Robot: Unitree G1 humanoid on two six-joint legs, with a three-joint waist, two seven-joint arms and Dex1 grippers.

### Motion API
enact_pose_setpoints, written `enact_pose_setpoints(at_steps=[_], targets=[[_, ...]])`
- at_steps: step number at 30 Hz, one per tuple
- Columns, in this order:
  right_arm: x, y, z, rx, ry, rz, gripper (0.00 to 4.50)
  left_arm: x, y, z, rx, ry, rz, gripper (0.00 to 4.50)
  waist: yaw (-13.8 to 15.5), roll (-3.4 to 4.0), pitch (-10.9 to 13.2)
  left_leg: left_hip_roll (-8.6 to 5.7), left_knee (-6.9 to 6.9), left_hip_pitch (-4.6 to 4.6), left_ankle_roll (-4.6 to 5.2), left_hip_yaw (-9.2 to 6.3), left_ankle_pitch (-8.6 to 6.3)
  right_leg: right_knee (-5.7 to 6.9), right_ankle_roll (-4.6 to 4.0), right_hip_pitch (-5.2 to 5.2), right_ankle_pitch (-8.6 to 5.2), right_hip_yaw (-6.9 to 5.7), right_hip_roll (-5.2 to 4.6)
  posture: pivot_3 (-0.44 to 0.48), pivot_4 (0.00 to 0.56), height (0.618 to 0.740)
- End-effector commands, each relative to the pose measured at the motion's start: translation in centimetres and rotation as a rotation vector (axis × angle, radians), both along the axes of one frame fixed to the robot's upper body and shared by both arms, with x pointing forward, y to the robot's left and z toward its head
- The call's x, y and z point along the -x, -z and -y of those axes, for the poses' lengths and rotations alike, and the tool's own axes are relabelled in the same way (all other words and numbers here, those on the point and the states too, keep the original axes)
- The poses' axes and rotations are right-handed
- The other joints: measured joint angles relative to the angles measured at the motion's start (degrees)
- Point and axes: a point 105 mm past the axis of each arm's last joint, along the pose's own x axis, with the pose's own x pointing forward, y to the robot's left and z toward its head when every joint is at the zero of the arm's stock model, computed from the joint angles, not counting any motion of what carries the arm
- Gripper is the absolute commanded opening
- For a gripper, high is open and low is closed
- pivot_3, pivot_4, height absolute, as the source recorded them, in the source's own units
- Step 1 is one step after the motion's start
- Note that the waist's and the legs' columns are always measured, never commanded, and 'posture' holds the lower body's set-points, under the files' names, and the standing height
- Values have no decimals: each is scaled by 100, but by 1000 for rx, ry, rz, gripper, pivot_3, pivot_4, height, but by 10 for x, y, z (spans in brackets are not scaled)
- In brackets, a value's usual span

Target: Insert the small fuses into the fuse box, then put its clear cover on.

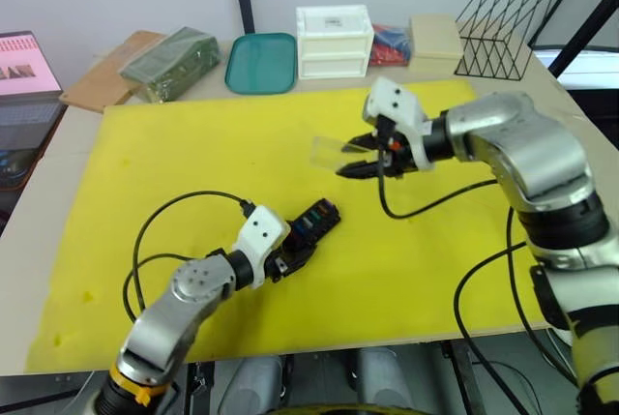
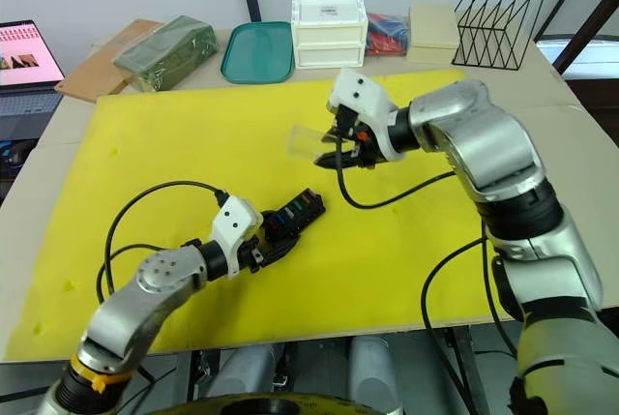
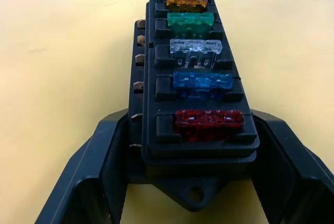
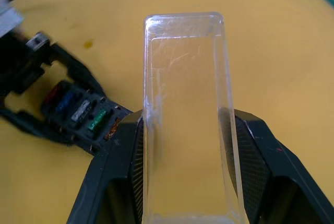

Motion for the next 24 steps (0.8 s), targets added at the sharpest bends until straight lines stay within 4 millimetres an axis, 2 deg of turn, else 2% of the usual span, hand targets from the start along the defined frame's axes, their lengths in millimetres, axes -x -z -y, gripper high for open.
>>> enact_pose_setpoints(at_steps=[1,4,8,15,24], targets=[[25,1,5,80,-115,43,1881,-1,-11,0,15,302,60,2754,54,-4,2,0,1,0,0,0,0,1,0,2,0,-2,-1,0,150,740],[33,10,8,132,-149,23,1881,-9,-12,0,10,425,52,2754,57,-3,2,0,2,1,1,6,0,-2,1,4,1,-3,-2,0,150,740],[45,18,1,159,-204,-10,1881,-19,-8,5,-20,548,57,2754,48,-3,2,2,2,0,1,4,0,-2,1,2,1,-5,-1,0,150,740],[49,30,-16,165,-227,-23,1881,-28,-3,11,-43,625,60,2754,64,-5,2,1,4,1,1,3,0,-1,2,4,1,-4,-3,0,150,740],[51,41,-31,165,-244,-38,1881,-32,-1,13,-69,634,83,2754,71,-6,1,-1,7,0,1,0,0,1,2,5,1,-5,-4,0,150,740]])
